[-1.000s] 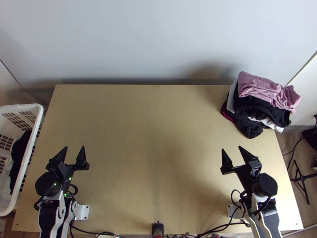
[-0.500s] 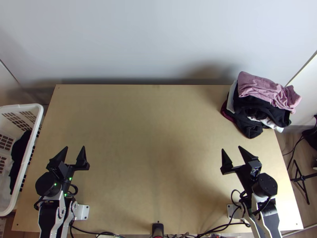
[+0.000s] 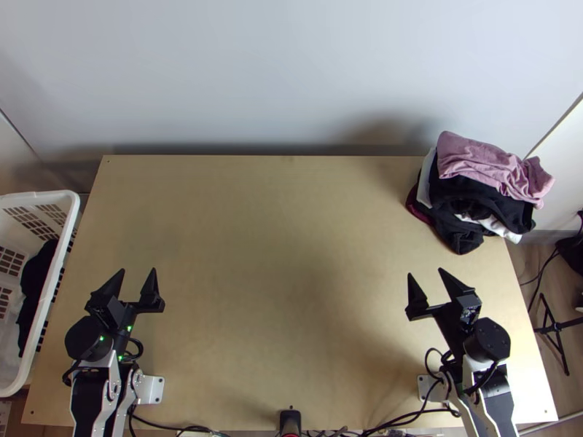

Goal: Fold the t-shirt

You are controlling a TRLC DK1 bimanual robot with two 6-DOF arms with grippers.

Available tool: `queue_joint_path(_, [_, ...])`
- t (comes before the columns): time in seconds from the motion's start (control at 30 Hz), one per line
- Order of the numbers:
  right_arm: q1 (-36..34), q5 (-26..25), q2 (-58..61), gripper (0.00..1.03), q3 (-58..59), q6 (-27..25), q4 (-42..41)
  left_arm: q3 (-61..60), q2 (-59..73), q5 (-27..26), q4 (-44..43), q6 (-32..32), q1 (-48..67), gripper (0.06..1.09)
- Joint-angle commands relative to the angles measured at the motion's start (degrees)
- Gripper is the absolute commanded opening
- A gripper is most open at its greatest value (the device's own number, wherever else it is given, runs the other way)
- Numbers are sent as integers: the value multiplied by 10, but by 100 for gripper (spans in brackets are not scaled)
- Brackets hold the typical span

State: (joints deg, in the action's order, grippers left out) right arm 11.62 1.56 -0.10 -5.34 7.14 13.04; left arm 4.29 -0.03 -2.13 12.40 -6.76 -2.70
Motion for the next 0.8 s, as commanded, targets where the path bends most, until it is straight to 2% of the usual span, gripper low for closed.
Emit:
queue_joint_path(0.0, [1,0,0,98,0,0,0,0,0,0,1,0,-3,104])
queue_joint_path(0.77, [23,0,-1,98,-1,4,-3,0,-1,-1,-2,0,8,104])
